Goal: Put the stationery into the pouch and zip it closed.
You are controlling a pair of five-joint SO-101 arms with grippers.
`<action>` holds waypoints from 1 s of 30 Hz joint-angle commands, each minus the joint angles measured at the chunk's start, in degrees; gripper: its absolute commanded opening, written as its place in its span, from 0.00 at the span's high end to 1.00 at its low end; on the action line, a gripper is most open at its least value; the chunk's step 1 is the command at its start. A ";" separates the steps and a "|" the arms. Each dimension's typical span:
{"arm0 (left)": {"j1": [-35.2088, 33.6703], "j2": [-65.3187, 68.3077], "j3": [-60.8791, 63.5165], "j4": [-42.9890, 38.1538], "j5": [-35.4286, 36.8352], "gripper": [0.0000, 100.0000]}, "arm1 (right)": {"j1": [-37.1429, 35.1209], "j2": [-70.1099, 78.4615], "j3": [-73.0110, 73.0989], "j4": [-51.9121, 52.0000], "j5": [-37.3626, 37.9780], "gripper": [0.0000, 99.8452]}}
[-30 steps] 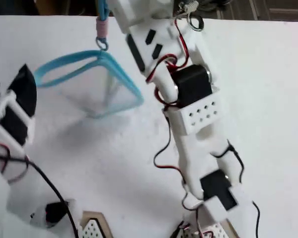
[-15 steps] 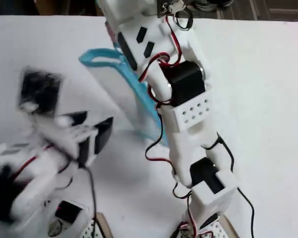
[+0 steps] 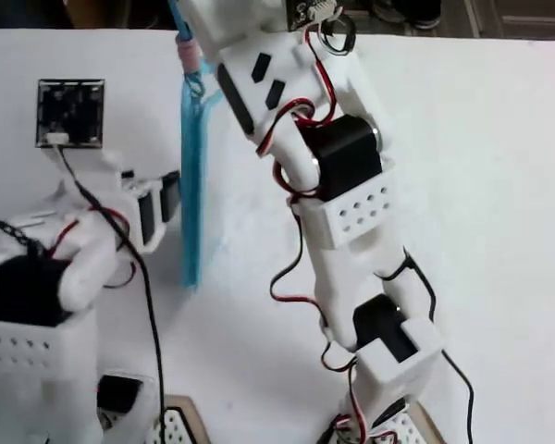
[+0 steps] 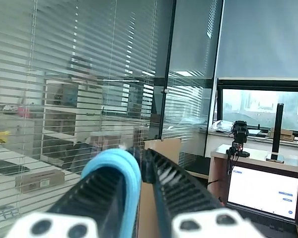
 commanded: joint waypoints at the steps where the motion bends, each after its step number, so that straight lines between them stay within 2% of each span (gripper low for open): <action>1: -0.31 0.13 -7.30 5.63 -0.35 0.79 | -0.31 -0.22 -2.29 0.13 0.62 0.98; 5: 0.13 0.13 -16.35 11.08 -0.35 0.79 | -0.13 -0.22 -2.20 0.13 0.62 0.98; 12: 0.75 0.04 -30.77 17.76 -0.18 0.73 | -0.31 -0.22 -2.20 0.13 0.62 0.98; 17: 9.36 0.57 -31.91 17.58 1.23 0.72 | -0.31 -0.22 -2.20 -0.04 0.62 0.98; 21: 11.74 0.57 -26.02 10.73 8.35 0.67 | -0.31 -0.22 -2.20 -0.04 0.62 0.98; 24: 11.56 0.57 -16.35 1.85 9.23 0.67 | -0.31 -0.22 -2.20 -0.04 0.62 0.98; 30: 9.54 0.22 -2.46 -11.96 8.97 0.76 | 0.04 -0.22 -2.20 0.13 0.62 0.98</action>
